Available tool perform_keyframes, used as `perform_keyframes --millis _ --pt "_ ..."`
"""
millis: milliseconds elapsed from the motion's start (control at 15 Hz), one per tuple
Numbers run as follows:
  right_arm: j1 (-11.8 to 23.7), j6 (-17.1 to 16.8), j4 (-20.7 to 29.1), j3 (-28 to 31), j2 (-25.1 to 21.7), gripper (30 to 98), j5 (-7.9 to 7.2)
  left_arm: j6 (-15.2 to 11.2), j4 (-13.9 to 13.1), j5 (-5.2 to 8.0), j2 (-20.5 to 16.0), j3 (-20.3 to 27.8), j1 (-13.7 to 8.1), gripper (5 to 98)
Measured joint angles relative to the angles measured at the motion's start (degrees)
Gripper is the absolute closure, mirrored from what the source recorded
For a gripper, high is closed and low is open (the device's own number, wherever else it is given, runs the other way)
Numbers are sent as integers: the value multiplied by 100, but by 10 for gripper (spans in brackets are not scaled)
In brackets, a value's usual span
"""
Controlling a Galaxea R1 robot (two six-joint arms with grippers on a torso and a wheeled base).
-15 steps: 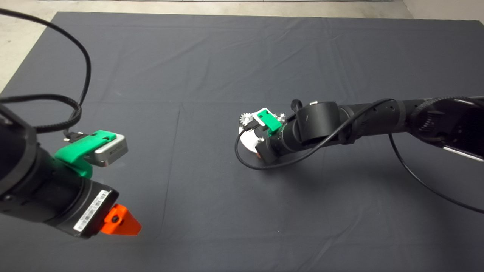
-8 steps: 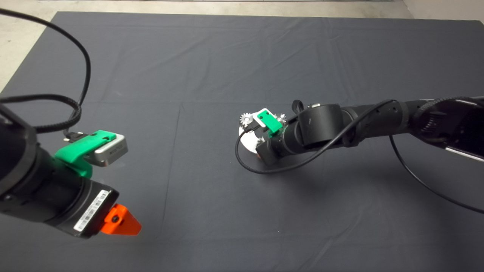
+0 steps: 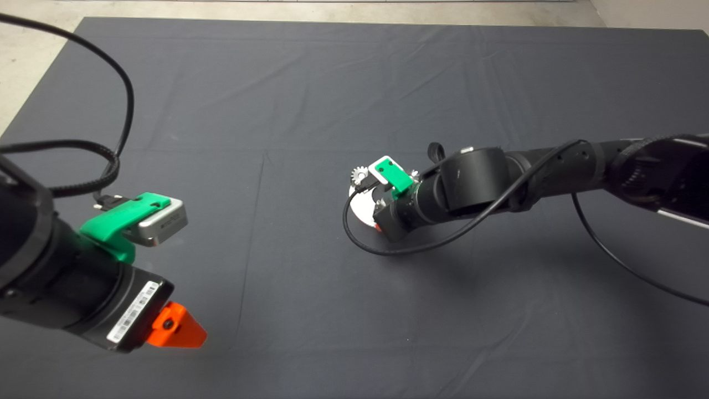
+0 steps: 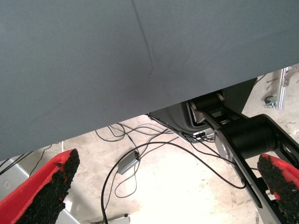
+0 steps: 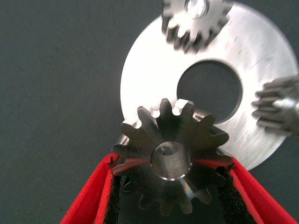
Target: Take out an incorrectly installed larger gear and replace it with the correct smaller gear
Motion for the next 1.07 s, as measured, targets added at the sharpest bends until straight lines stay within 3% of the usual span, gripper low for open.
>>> perform_keyframes --millis 200,400,533,800,1067 --pt "339 114 -7 44 -9 837 -18 0 -1 0 2 2 2 58" --pt "251 186 159 248 -170 850 25 0 2 -4 2 2 1 58" --pt "257 263 321 304 -535 849 83 -2 -1 -4 0 2 2 58" --pt "256 318 347 555 -1554 849 -66 0 2 -6 52 2 0 58" --pt "104 312 400 880 -2150 846 37 -67 -1 -9 245 -52 2 58"
